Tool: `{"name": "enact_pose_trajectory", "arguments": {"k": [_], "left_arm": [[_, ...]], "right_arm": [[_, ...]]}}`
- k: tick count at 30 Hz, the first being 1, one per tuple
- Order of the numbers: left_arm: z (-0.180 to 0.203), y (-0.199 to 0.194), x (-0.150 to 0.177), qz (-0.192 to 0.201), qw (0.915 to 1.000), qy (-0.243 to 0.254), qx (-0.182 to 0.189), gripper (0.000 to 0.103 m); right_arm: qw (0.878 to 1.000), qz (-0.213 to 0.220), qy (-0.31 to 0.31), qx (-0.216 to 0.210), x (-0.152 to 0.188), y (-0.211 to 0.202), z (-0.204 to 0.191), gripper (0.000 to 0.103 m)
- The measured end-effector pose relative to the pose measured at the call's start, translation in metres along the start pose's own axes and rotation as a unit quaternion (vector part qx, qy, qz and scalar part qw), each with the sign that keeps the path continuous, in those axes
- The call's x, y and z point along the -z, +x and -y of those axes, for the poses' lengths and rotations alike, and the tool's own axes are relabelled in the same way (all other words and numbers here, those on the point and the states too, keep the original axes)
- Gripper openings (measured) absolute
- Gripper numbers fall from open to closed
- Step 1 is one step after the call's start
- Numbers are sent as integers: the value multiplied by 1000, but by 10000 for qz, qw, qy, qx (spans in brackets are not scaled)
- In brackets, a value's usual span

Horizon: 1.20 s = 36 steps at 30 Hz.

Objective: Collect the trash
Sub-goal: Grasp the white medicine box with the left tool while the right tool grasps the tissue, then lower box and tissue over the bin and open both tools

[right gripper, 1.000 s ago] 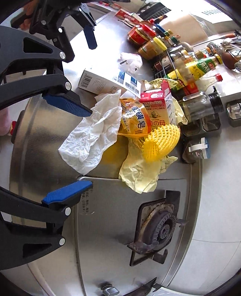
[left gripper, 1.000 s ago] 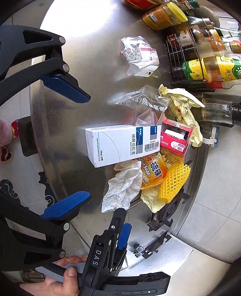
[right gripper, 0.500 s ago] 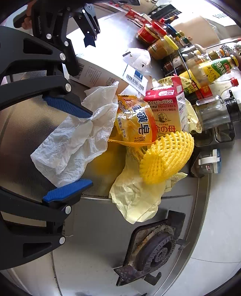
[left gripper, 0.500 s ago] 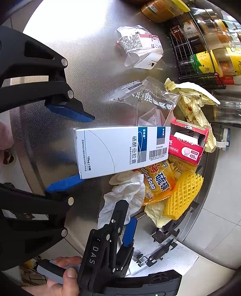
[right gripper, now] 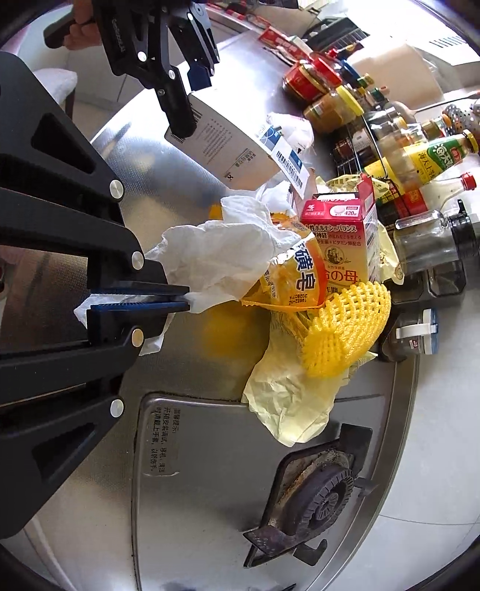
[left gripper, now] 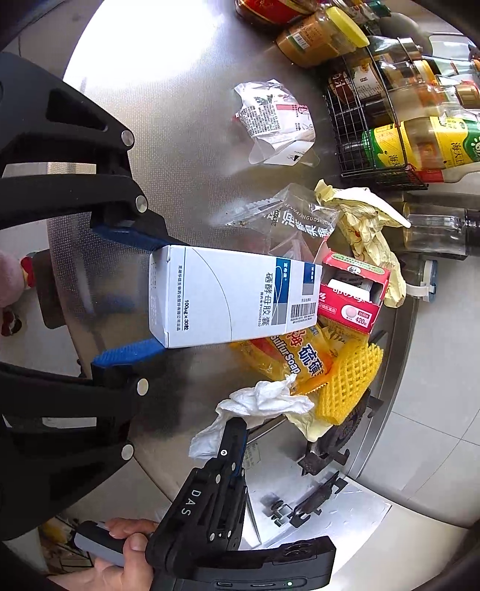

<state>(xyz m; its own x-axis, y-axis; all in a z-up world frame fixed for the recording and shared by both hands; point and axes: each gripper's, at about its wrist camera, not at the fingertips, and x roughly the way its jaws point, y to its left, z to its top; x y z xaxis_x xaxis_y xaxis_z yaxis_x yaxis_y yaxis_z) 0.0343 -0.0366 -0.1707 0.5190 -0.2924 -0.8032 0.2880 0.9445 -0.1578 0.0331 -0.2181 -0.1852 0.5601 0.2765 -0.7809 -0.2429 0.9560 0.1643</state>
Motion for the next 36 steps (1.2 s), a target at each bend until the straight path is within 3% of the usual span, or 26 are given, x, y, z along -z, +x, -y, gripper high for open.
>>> {"name": "enact_pose_trajectory", "arguments": {"k": [12,21,29,36], "left_arm": [[11,-58,31,300,9993,-102,-181,42],[17,-98,82,328,9990,-220,-226,42],[13,-102,142,-35,9988,-412,-245,42],[-6,-55,194,-712,9952,-650,-182,42]], "right_arm": [[9996,266,-32,-76,26,-51,-15,5],[9993,237,-58,-279,72,-74,-40,5],[9989,-201,64,-421,129,-61,-58,5],[9958,-882,194,-112,176,-4,-64,5]]}}
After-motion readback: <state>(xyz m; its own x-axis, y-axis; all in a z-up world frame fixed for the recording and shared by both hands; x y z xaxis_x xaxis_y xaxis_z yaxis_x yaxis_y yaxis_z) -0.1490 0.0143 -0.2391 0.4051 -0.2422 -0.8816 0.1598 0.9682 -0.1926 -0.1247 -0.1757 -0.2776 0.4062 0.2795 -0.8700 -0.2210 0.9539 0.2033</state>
